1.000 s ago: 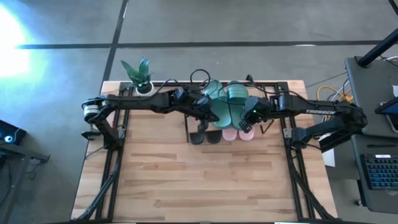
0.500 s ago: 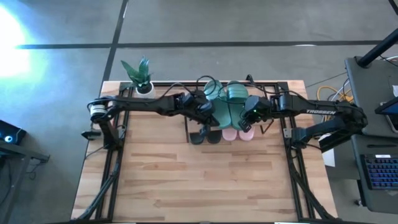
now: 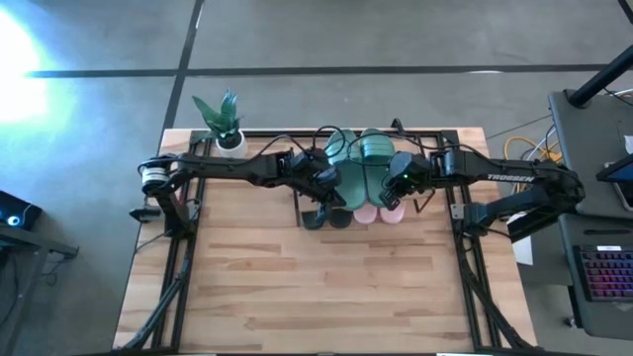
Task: Pick and place slides into the shelf
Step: Adjust the green slippers on the shelf, then adjust the shelf, then return to Home Position
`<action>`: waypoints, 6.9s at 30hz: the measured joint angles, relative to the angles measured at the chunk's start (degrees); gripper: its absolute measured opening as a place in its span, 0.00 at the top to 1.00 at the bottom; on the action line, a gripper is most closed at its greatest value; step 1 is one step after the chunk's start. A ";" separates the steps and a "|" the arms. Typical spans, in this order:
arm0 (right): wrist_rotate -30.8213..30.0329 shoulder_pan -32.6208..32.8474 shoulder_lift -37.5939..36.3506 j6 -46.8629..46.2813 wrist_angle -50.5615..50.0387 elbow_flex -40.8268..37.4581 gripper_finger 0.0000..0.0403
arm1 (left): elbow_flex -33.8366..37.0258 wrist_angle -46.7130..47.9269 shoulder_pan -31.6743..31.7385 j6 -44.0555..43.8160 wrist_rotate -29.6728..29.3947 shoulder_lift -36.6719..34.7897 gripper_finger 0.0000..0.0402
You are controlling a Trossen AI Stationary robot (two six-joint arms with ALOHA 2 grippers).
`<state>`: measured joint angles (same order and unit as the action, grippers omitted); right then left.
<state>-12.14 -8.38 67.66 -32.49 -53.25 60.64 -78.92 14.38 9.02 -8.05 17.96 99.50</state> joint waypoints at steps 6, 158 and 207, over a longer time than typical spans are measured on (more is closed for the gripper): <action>-1.11 0.00 0.00 -0.01 -0.07 -0.02 0.98 | 0.00 -0.06 -0.29 0.00 -0.07 -0.09 1.00; 8.37 -3.85 -18.69 -17.66 -24.33 -8.04 0.98 | 15.33 17.33 17.07 -3.15 -18.58 -18.56 1.00; -1.32 20.35 -66.64 -11.76 -1.05 -17.43 0.98 | 40.35 -32.82 1.48 -5.96 -9.27 -44.23 1.00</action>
<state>-13.46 11.97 1.02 -44.25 -54.30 43.21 -38.57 -18.43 10.50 -14.02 8.69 55.28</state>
